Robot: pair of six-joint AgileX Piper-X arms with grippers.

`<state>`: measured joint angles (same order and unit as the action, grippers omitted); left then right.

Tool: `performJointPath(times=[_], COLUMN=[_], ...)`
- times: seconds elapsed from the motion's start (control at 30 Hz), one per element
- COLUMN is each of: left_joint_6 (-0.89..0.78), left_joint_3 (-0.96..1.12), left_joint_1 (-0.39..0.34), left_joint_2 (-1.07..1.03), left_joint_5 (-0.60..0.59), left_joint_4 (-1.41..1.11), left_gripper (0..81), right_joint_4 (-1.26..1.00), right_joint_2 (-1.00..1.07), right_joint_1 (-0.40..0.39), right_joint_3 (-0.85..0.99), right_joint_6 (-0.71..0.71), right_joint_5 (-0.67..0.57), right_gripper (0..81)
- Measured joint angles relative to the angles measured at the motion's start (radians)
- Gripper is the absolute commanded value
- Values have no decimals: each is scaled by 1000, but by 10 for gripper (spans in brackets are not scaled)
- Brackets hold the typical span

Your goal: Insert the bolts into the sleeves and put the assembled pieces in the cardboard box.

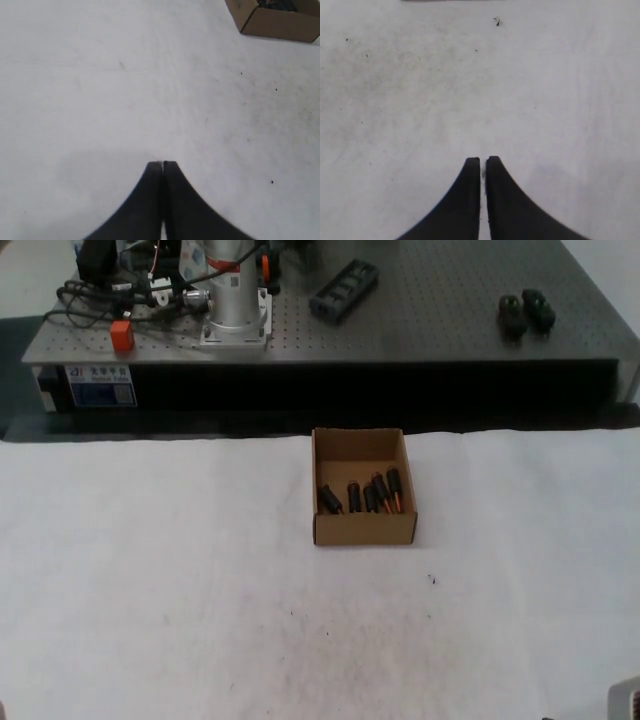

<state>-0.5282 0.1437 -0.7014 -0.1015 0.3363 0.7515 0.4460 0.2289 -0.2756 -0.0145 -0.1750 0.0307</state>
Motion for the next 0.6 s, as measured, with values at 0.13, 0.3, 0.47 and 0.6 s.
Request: performJointPath(times=[0.13,0.3,0.47,0.6], left_joint_6=[4,4,4,4], left_joint_3=[-27,-93,-115,-144], left_joint_1=[0,0,0,0], left_joint_2=[0,0,0,0], left_joint_5=[2,-12,-98,-214], left_joint_4=[-23,-83,-160,-201], left_gripper=[6,6,6,6], right_joint_4=[0,0,0,0], right_joint_2=[0,0,0,0], right_joint_1=[0,0,0,0], right_joint_3=[0,0,0,0], right_joint_6=[4,7,-8,-15], right_joint_5=[2,4,4,4], right_gripper=[41,41,41,41])
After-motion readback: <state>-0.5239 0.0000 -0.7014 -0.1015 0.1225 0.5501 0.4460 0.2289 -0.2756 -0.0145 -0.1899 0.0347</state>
